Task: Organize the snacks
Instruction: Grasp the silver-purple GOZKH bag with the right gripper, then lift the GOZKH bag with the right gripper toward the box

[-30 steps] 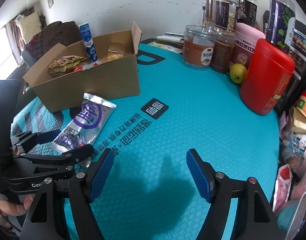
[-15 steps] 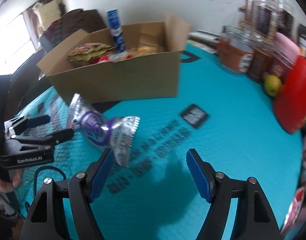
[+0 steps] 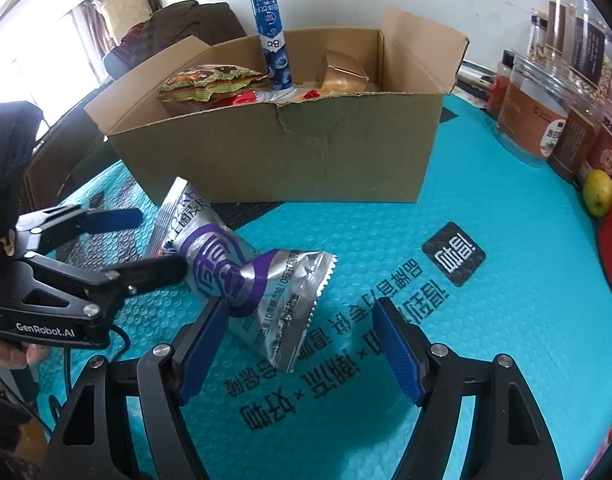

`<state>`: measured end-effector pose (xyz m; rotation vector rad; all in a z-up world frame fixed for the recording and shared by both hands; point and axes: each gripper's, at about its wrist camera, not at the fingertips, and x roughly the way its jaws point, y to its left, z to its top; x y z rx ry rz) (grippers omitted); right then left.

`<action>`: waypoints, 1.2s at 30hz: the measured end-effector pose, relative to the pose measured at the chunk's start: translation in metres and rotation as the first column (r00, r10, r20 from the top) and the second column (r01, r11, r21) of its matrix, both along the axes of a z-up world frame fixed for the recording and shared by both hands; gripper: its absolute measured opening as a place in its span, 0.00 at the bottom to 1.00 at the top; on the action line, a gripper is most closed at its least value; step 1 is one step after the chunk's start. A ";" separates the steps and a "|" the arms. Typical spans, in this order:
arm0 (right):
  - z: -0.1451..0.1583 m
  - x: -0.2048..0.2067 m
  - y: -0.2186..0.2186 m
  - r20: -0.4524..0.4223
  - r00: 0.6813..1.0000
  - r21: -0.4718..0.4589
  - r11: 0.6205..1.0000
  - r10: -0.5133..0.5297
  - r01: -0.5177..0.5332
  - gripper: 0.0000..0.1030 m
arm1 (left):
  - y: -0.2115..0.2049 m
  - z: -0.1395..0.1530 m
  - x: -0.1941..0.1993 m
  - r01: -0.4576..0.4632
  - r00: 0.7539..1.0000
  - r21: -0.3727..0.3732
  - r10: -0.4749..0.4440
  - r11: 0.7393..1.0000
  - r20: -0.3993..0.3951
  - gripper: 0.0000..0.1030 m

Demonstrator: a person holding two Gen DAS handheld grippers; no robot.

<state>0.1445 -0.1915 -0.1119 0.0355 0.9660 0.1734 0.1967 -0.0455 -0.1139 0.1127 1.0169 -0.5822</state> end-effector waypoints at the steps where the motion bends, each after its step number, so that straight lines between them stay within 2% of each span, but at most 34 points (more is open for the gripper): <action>1: -0.001 0.001 0.000 -0.001 1.000 0.004 1.000 0.004 -0.004 0.71 | -0.002 0.000 -0.002 0.011 1.000 -0.002 -0.011 1.000 0.000 0.85; 11: -0.006 0.006 -0.002 0.005 0.999 0.002 0.999 0.032 -0.032 0.62 | -0.011 0.010 -0.005 0.079 0.994 -0.008 -0.078 0.997 0.072 0.85; 16: -0.006 0.008 -0.002 0.012 0.999 0.004 0.999 0.047 -0.047 0.56 | -0.019 0.007 -0.003 0.124 0.990 -0.023 -0.123 0.992 0.064 0.74; 20: -0.005 0.012 0.000 0.015 0.997 0.000 0.998 0.069 -0.069 0.49 | -0.022 0.003 -0.002 0.160 0.987 -0.050 -0.158 0.986 0.042 0.54; 25: -0.006 0.014 0.000 0.028 0.996 -0.010 0.997 0.082 -0.082 0.44 | -0.024 0.003 -0.005 0.165 0.984 -0.036 -0.162 0.986 0.071 0.49; 28: -0.007 0.015 -0.003 0.034 0.997 -0.009 0.998 0.064 -0.064 0.39 | -0.023 0.005 -0.004 0.155 0.986 -0.035 -0.152 0.987 0.075 0.42; 36: -0.002 0.007 -0.003 0.050 0.997 -0.023 0.998 0.052 -0.051 0.31 | -0.017 0.011 -0.009 0.141 0.988 -0.062 -0.137 0.988 0.071 0.41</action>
